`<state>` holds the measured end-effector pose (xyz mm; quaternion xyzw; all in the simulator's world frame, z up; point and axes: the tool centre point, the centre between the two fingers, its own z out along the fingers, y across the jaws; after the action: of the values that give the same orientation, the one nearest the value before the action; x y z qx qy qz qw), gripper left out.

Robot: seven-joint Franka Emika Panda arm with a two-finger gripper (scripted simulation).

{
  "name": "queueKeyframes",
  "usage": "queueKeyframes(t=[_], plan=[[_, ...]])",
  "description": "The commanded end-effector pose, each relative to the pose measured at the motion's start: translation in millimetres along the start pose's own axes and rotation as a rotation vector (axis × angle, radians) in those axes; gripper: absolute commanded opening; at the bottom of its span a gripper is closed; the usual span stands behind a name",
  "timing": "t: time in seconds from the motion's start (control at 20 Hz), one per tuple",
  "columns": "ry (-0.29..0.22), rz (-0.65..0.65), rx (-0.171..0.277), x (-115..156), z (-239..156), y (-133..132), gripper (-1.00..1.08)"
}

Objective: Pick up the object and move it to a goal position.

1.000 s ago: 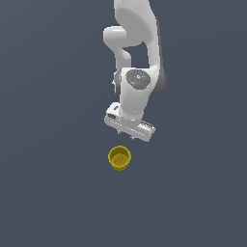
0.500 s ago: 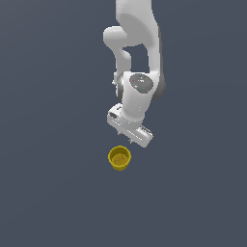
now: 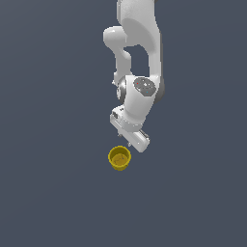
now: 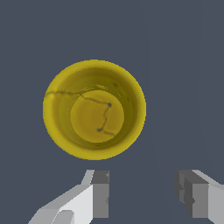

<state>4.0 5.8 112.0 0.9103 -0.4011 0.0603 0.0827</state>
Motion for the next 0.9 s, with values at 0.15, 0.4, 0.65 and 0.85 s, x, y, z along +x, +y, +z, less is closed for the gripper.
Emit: queueKeyframes(t=[0.15,0.4,0.65,0.85], plan=[[0.033,0.112,-0.003,1.8,5.7,-1.9,0.28],[0.063,0.212,-0.002,3.3,10.4,-3.7,0.28],[0.093,0.310,0.004,4.6,14.7,-5.7,0.28],[0.116,0.387,0.011,5.6,17.8,-7.3,0.28]])
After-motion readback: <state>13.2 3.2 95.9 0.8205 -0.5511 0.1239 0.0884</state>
